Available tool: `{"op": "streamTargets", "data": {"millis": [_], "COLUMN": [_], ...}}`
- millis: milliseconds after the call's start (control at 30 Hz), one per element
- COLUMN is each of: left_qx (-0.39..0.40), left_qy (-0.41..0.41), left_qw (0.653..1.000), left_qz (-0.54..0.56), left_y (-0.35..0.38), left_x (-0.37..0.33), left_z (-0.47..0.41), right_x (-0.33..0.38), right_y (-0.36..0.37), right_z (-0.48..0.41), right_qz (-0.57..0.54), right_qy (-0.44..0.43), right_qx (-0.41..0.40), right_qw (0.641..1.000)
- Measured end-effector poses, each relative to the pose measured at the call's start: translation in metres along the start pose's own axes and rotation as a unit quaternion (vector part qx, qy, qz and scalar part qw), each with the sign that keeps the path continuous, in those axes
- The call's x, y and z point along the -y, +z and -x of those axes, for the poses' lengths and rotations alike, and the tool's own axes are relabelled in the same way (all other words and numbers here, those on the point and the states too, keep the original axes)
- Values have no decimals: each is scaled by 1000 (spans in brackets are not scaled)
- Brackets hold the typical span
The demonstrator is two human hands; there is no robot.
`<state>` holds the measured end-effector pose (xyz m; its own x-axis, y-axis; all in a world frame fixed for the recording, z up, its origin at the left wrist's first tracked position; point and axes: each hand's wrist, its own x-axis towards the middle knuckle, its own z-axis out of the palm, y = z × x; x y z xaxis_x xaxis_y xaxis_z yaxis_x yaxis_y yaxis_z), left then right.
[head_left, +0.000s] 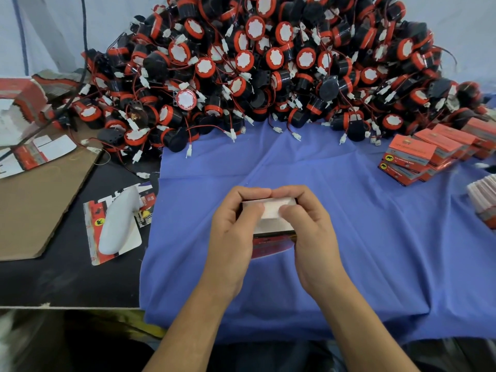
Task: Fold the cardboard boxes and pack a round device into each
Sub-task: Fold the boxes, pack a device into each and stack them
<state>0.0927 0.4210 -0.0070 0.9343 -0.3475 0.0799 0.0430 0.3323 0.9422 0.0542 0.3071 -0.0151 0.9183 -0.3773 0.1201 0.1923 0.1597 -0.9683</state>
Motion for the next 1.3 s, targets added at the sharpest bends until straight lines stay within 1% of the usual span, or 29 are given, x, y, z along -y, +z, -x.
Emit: {"op": "streamTargets", "data": {"millis": [133, 267, 400, 500, 633, 700, 767, 833, 933, 1000, 1067, 1167, 1233, 1300], "left_qx": [7, 6, 14, 12, 21, 37, 59, 94, 173, 190, 213, 248, 237, 225], "left_qy": [22, 36, 59, 59, 22, -22, -83, -147, -208, -222, -218, -211, -218, -200], "left_qw": [999, 996, 993, 994, 999, 998, 994, 983, 963, 955, 947, 936, 936, 948], "left_qz": [-39, -86, -102, -93, -36, -34, -50, -56, 3, 56, 102, 137, 146, 101], "left_y": [-2, -4, 1, 2, -1, -3, -6, -13, -22, -25, -25, -24, -27, -32], "left_x": [0, 1, -1, 0, -1, -3, -4, -3, -7, -7, -4, 2, 5, 3], "left_z": [2, 1, 3, 3, 1, -1, -3, -5, -5, -5, -4, -3, -3, -4], "right_x": [-3, -5, -9, -9, -5, -5, -4, -2, 1, 1, 0, -4, -8, -11], "right_y": [0, 1, 0, 1, 2, 1, 2, 3, 2, 0, 1, 0, -4, -11], "right_z": [1, 2, 4, 5, 5, 3, 2, 2, 2, 3, 5, 8, 8, 7], "right_qz": [8, 45, 68, 66, 19, 3, 6, 22, 31, 38, 38, 37, 54, 96], "right_qy": [-6, -21, -30, -29, -21, -17, -33, -57, -71, -66, -61, -59, -38, 17], "right_qx": [-1, -4, -11, -17, -41, -66, -84, -91, -100, -90, -56, -26, -14, 9], "right_qw": [1000, 999, 997, 997, 999, 998, 996, 994, 992, 993, 996, 997, 998, 995]}}
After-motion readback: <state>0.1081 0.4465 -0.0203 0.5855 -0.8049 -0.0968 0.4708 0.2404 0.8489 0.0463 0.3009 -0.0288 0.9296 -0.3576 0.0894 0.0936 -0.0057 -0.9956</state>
